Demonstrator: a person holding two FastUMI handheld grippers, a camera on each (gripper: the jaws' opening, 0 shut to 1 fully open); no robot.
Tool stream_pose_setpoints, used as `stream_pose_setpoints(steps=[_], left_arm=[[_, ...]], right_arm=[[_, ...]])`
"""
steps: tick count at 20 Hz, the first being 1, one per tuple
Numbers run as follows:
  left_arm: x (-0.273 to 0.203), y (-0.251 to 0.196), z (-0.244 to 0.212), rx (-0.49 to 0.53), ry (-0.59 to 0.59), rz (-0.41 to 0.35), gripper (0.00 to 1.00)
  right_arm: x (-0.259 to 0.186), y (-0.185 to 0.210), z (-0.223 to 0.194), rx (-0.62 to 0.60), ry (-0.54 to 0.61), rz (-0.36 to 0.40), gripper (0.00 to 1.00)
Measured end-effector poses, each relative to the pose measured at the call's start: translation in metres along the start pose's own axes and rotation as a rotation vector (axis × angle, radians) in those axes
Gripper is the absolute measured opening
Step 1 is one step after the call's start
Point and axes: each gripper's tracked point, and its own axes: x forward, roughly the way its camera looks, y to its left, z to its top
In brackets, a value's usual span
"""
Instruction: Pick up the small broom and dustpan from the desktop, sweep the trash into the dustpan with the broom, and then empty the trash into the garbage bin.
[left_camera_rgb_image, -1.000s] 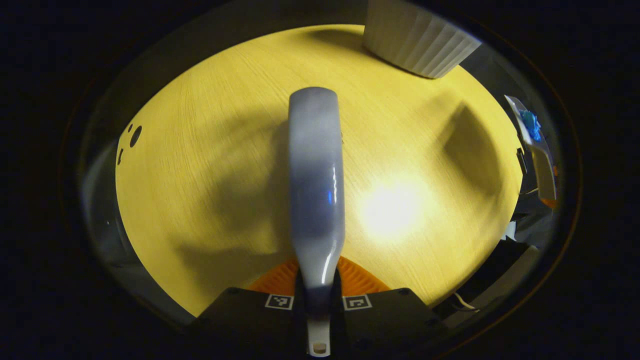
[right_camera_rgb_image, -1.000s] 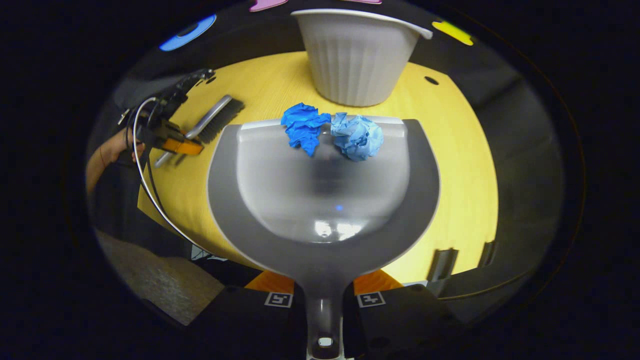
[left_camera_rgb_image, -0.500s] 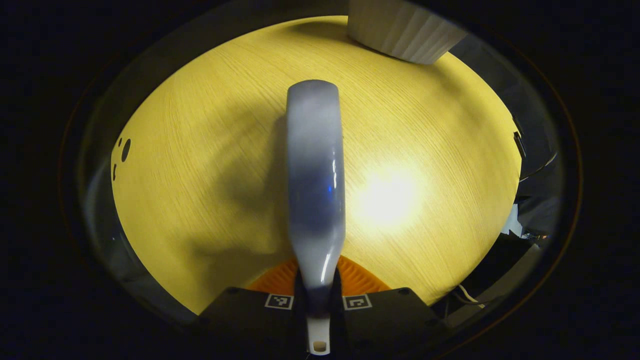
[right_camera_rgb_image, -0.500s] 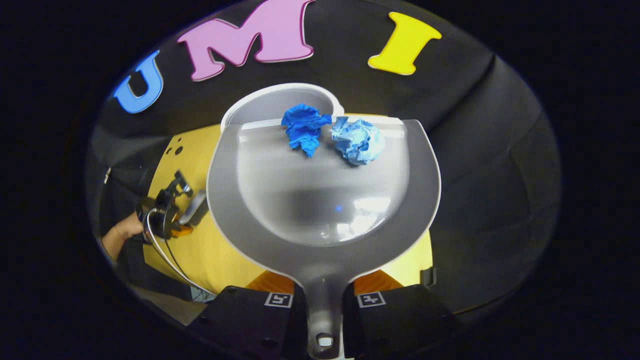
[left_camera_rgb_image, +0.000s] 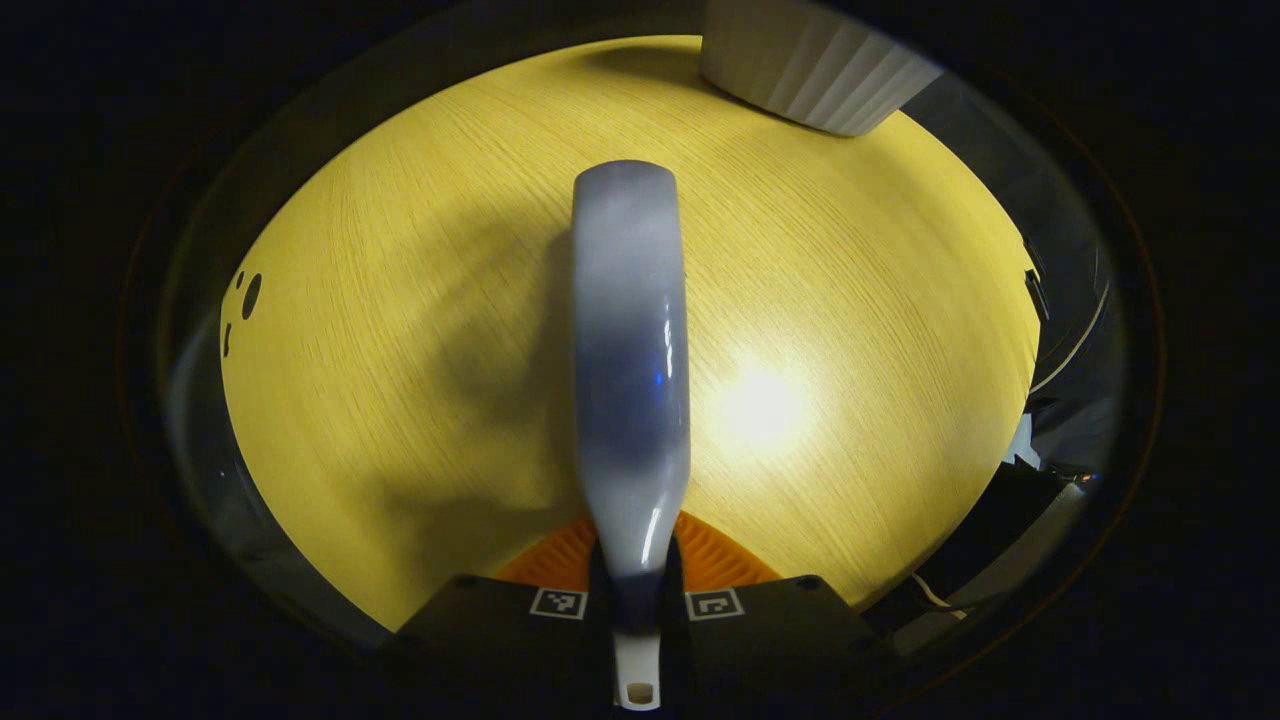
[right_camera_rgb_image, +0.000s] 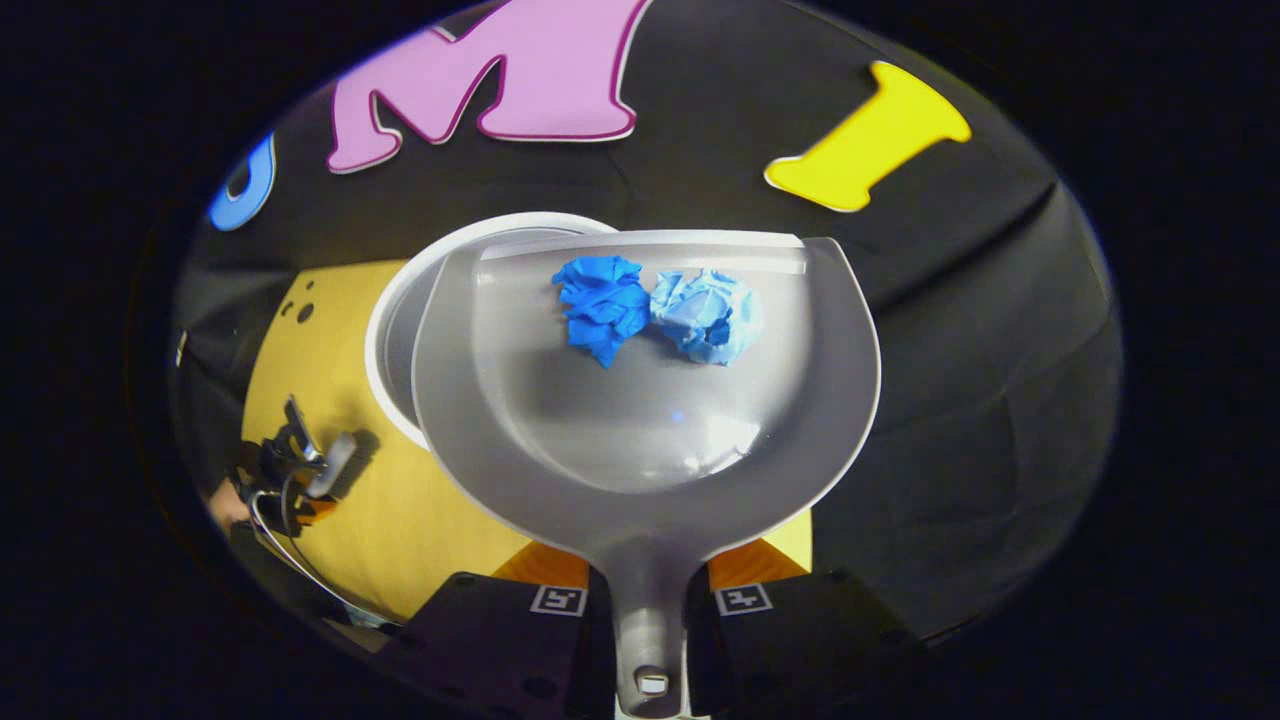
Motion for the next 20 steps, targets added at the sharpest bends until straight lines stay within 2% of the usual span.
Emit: stream_pose_setpoints(steps=[5, 11, 15, 16, 18, 20], left_arm=[[0.000, 0.001, -0.001, 0.010, 0.003, -0.004, 0.21], [0.000, 0.001, 0.000, 0.009, -0.001, -0.020, 0.21], [0.000, 0.002, 0.000, 0.014, 0.000, -0.020, 0.21], [0.000, 0.001, -0.001, 0.014, -0.001, -0.019, 0.24], [-0.001, 0.001, 0.000, 0.011, -0.006, -0.016, 0.21], [0.000, 0.001, 0.000, 0.008, -0.010, -0.016, 0.24]], right_arm=[[0.009, -0.009, 0.015, -0.248, 0.104, -0.083, 0.31], [0.006, -0.022, 0.028, -0.466, 0.219, -0.158, 0.31], [-0.008, -0.031, 0.038, -0.713, 0.285, -0.244, 0.31], [-0.009, -0.032, 0.041, -0.749, 0.300, -0.254, 0.31], [-0.010, -0.031, 0.042, -0.786, 0.312, -0.264, 0.31], [-0.010, -0.030, 0.045, -0.832, 0.324, -0.276, 0.31]])
